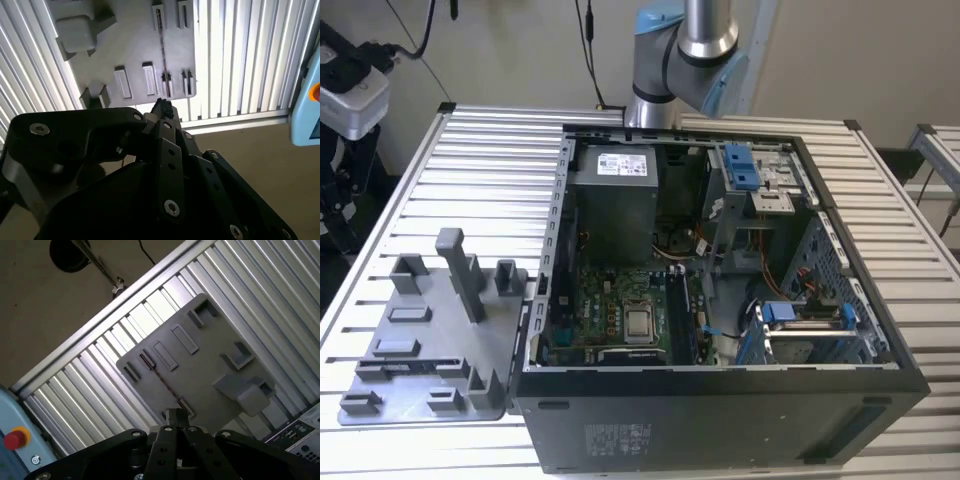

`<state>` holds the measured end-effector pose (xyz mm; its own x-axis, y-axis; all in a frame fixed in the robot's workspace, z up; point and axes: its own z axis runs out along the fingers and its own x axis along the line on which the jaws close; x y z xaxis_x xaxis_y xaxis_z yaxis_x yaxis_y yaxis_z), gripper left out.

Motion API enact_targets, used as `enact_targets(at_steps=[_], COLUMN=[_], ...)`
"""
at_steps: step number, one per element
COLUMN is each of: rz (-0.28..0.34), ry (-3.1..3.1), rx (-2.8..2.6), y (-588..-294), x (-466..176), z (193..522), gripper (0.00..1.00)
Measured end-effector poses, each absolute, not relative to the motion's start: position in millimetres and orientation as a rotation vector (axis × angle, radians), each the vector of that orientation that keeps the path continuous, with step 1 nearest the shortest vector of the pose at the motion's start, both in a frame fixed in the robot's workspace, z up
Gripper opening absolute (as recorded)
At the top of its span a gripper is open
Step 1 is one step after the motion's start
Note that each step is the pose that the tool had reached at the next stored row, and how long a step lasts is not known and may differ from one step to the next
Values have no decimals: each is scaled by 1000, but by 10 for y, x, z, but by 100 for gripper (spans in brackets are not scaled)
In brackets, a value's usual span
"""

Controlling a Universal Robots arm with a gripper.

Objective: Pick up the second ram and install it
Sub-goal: 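Pick up the second ram and move it above second insertion slot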

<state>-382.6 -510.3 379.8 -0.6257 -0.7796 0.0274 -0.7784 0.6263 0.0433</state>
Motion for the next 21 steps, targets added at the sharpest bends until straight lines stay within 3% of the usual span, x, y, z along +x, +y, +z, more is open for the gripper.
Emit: enact_targets(at_steps=[21], rz=[-32], ry=[-2566], rx=[1730], y=[-5101], x=[-3833], z=[3797], gripper=[11])
